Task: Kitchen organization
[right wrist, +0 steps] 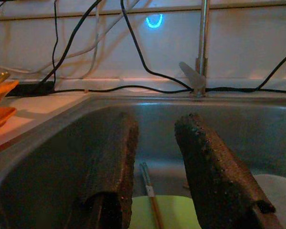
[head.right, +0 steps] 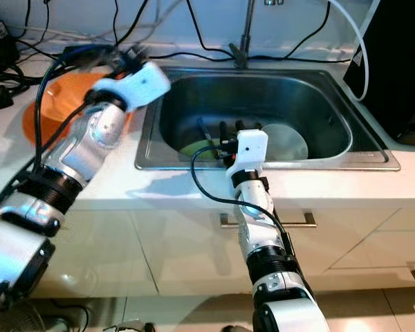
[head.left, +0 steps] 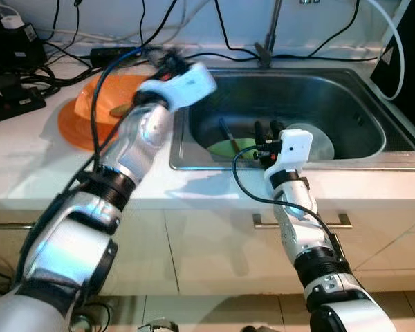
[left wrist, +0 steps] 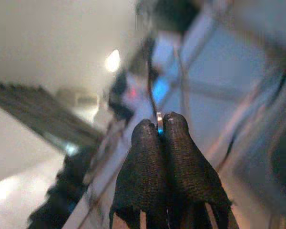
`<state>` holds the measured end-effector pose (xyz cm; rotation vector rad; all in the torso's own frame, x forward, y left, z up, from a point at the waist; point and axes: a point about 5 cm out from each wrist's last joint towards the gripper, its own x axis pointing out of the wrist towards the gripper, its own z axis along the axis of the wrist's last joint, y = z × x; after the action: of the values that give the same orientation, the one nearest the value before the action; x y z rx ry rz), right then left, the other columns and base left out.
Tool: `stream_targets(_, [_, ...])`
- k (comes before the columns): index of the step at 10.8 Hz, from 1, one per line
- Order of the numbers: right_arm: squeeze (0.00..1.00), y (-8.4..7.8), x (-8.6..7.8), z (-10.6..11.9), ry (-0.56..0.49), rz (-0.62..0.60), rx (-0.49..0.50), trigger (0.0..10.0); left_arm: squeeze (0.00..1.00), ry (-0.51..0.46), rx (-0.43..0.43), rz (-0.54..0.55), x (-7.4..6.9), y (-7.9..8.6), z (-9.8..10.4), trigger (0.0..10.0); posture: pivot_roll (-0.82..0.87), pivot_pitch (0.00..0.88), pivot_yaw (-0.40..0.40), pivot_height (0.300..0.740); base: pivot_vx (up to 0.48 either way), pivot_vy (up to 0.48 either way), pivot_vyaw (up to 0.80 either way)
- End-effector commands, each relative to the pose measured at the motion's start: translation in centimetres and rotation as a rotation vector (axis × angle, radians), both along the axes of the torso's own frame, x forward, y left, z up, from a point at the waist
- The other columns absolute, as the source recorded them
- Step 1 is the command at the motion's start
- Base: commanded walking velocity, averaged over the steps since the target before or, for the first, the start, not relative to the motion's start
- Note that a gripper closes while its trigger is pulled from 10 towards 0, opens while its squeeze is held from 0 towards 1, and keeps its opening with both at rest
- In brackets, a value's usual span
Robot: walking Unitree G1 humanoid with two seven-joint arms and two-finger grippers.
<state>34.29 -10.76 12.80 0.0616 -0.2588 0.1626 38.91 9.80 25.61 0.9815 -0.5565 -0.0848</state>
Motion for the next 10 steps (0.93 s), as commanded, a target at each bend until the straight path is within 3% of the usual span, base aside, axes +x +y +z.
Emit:
stream_targets(1, [0.00, -0.2, -0.3, -1.4, 0.061, -0.008, -0.007, 10.0, 0.00, -0.044, -0.081, -0.131, -1.0, -1.4, 1.5, 10.0, 0.07, 0.000, 0.011, 0.740, 0.000, 0.000, 0.00])
stream_targets(3, [0.00, -0.3, -0.3, -1.4, 0.061, -0.018, -0.012, 10.0, 0.00, 0.020, -0.341, -0.528, -3.9, -4.6, 2.6, 10.0, 0.07, 0.000, 0.014, 0.740, 0.000, 0.000, 0.00])
stream_targets(4, [0.00, -0.4, -0.3, -1.4, 0.059, -0.030, -0.018, 10.0, 0.00, 0.105, -0.493, -0.662, -4.8, -5.7, 2.8, 10.0, 0.07, 0.000, 0.017, 0.740, 0.000, 0.000, 0.00])
stream_targets(5, [0.00, -0.5, -0.3, -1.3, 0.056, -0.036, -0.021, 10.0, 0.00, 0.177, -0.585, -0.738, -5.1, -6.3, 2.4, 10.0, 0.07, 0.000, 0.018, 0.740, 0.000, 0.000, 0.00])
stream_targets(6, [0.99, -0.6, -0.3, -1.2, 0.044, -0.041, -0.032, 10.0, 0.00, 0.250, -0.684, -0.799, -5.2, -6.4, 2.0, 10.0, 0.06, 0.000, 0.019, 0.740, 0.000, 0.000, 0.00])
stream_targets(10, [1.00, 0.3, -0.5, 0.9, -0.081, 0.026, -0.161, 10.0, 0.00, 0.386, -0.802, -0.853, -5.4, -5.6, 0.3, 10.0, 0.05, 0.000, 0.023, 0.740, 0.000, 0.000, 0.00])
